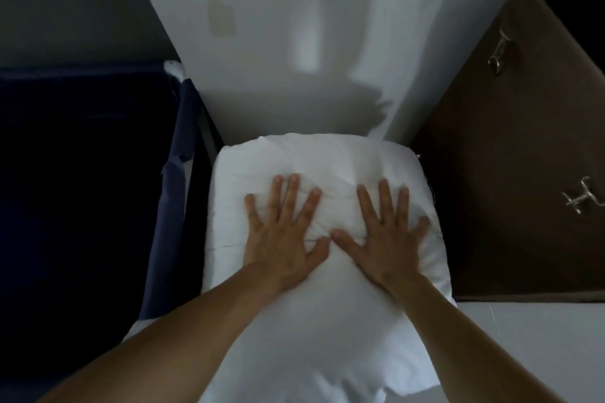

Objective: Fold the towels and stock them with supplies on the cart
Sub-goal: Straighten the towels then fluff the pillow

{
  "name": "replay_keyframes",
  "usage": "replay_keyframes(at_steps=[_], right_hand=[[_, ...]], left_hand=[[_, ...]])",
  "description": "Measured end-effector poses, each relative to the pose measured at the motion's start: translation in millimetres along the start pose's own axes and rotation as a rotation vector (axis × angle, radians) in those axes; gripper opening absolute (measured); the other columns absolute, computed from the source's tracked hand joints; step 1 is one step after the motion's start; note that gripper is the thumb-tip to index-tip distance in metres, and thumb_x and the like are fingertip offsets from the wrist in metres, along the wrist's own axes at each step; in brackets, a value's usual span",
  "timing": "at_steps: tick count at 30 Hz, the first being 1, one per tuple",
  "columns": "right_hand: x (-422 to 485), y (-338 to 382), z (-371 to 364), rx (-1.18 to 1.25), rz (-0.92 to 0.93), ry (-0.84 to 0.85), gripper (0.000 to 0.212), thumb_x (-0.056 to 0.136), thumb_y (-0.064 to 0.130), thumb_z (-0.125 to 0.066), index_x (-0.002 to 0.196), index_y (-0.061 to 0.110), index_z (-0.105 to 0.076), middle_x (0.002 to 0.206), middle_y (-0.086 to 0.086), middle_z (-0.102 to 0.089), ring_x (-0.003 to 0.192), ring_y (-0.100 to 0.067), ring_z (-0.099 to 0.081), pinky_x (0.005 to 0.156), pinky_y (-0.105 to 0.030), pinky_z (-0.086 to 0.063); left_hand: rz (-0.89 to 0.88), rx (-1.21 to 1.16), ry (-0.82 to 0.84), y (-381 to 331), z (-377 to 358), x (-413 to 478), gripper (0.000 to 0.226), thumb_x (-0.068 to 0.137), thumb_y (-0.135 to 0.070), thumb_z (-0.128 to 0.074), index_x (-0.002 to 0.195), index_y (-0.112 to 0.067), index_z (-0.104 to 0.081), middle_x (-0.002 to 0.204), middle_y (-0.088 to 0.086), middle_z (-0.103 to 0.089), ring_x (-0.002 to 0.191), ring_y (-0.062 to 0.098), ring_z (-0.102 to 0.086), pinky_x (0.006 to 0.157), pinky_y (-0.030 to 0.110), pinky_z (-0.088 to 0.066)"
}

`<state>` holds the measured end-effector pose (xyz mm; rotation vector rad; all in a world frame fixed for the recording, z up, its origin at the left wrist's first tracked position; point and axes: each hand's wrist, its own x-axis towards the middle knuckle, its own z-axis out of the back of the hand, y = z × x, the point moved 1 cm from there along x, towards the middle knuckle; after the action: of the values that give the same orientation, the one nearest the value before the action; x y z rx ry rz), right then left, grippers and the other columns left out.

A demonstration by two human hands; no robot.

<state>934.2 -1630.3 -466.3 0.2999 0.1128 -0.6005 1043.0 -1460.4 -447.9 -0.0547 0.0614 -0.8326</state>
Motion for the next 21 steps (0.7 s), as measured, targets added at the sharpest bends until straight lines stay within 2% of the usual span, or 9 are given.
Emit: replay_keyframes(at_steps=[3,7,12,15,16,18,20,21], right_hand=[[0.9,-18.1,-25.1,0.056,-0.056,0.058,0.096,0.068,0.099,-0.001,0.144,0.051,0.032,0.154,0.014,0.043,0.146,-0.023,0.034,0.113,-0.072,0.003],[4.6,-36.8,-52.8,0.13,-0.085,0.125,0.094,0.068,0.099,-0.004,0.141,0.055,0.034,0.149,0.018,0.049,0.145,-0.019,0.037,0.115,-0.069,0.003],[19.0,-34.5,-82.8,0.118,-0.096,0.126,0.09,0.071,0.096,-0.001,0.14,0.053,0.037,0.151,0.012,0.047,0.145,-0.022,0.038,0.115,-0.067,0.007],[27.7,-39.1,-84.9,0.168,-0.062,0.127,0.087,0.071,0.096,-0.003,0.14,0.056,0.034,0.152,0.015,0.045,0.146,-0.018,0.035,0.116,-0.065,0.01],[28.0,-43.0,-81.9,0.177,-0.052,0.103,0.086,0.072,0.095,-0.003,0.141,0.057,0.032,0.154,0.016,0.041,0.148,-0.017,0.031,0.117,-0.065,0.007],[22.2,-50.5,-73.8,0.193,-0.069,-0.017,0.087,0.076,0.093,-0.006,0.149,0.052,0.02,0.163,0.015,0.023,0.152,-0.017,0.017,0.117,-0.065,-0.001],[13.1,-53.2,-65.0,0.237,-0.221,-0.112,0.101,0.072,0.096,-0.016,0.155,0.043,0.006,0.168,0.006,0.005,0.154,-0.019,0.005,0.116,-0.065,-0.008],[9.5,-52.4,-61.9,0.268,-0.32,-0.118,0.114,0.065,0.1,-0.022,0.156,0.037,0.005,0.168,0.003,0.002,0.154,-0.022,0.004,0.115,-0.066,-0.009]], left_hand=[[-0.005,0.038,0.024,-11.0,-24.3,4.3,0.084,0.089,-0.073,-0.024,0.159,-0.031,-0.003,0.164,0.007,0.02,0.15,0.03,0.021,0.113,0.071,0.005],[-0.046,0.013,-0.028,-21.6,-54.9,9.2,0.083,0.087,-0.067,-0.04,0.157,-0.025,-0.025,0.166,0.012,-0.005,0.152,0.036,-0.001,0.111,0.074,-0.002],[-0.041,0.037,-0.026,-12.3,-88.0,15.5,0.081,0.089,-0.064,-0.039,0.157,-0.024,-0.025,0.166,0.013,-0.005,0.152,0.037,-0.004,0.11,0.075,-0.001],[-0.031,0.033,0.0,-13.5,-86.1,18.7,0.08,0.09,-0.064,-0.037,0.157,-0.025,-0.021,0.166,0.013,-0.005,0.152,0.036,-0.004,0.111,0.074,0.0],[-0.027,0.024,0.005,-14.9,-81.9,19.3,0.079,0.09,-0.065,-0.035,0.158,-0.026,-0.018,0.166,0.012,-0.005,0.152,0.036,-0.002,0.111,0.074,0.0],[-0.026,-0.005,-0.006,-15.1,-71.4,18.8,0.076,0.093,-0.064,-0.03,0.158,-0.028,-0.016,0.166,0.01,-0.005,0.153,0.033,-0.001,0.113,0.071,0.0],[-0.037,-0.057,-0.03,-10.1,-56.8,14.8,0.067,0.097,-0.059,-0.023,0.157,-0.029,-0.021,0.166,0.007,-0.01,0.153,0.03,-0.004,0.115,0.068,-0.005],[-0.041,-0.08,-0.051,-4.2,-49.8,11.7,0.064,0.098,-0.056,-0.023,0.156,-0.029,-0.025,0.166,0.004,-0.013,0.153,0.028,-0.006,0.116,0.065,-0.009]])
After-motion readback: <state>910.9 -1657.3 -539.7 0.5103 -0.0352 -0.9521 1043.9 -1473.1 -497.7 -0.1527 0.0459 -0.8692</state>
